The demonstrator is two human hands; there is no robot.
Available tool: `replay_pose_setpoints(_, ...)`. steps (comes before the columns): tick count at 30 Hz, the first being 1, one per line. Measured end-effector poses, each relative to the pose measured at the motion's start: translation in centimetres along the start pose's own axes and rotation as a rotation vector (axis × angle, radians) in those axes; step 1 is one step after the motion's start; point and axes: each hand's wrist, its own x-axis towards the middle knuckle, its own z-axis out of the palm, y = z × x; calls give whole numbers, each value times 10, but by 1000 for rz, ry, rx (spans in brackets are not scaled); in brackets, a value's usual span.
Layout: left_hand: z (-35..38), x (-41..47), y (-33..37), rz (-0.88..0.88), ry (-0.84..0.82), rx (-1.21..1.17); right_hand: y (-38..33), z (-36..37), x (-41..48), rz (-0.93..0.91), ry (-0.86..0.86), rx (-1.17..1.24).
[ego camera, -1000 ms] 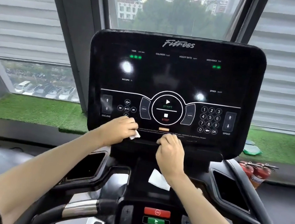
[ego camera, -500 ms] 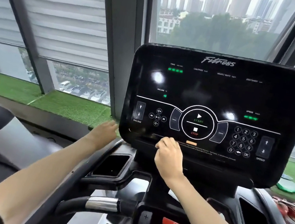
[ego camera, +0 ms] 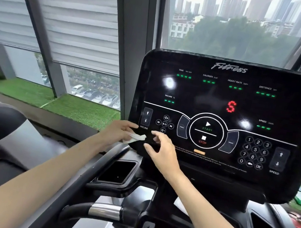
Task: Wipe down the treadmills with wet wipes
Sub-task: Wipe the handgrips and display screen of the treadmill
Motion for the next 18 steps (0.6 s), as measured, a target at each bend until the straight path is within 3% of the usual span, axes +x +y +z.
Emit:
replay_pose_setpoints(6, 22, 0, 8, 52, -84, -29, -4, -9, 4, 61, 95, 180)
replay_pose_setpoints(11, 32, 1, 14, 210, -166, 205, 0, -27, 7, 167, 102, 233)
replay_pose_setpoints(13, 40, 1, 15, 263, -38, 345, 1, -33, 9, 255, 133, 296)
replay_pose_setpoints(16, 51, -3, 17, 286, 358, 321, 2, -39, 12, 342, 198, 422)
replay_pose_setpoints(18, 56, -5, 20, 267, 390, 286, 3, -40, 13, 351, 216, 455)
